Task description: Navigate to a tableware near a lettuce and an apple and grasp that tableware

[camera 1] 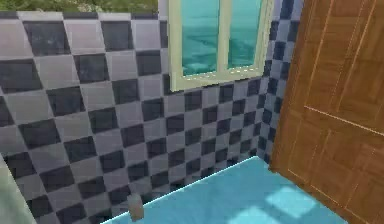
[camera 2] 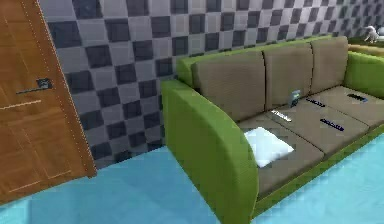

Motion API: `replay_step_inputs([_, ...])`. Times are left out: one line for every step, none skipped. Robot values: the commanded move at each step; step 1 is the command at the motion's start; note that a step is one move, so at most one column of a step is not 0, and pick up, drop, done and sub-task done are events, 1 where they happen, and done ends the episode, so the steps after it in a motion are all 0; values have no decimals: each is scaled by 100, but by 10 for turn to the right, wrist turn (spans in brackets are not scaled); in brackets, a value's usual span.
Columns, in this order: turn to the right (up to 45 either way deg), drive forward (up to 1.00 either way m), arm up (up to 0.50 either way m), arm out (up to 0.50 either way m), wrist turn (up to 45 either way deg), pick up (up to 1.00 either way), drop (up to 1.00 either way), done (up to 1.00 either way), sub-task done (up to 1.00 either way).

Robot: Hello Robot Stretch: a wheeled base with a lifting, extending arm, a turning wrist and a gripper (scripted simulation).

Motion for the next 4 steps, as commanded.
replay_step_inputs([-450,0,0,0,0,0,0,0,0])
replay_step_inputs([-450,0,0,0,0,0,0,0,0])
replay_step_inputs([-450,0,0,0,0,0,0,0,0])
replay_step_inputs([-270,0,0,0,0,0,0,0,0])
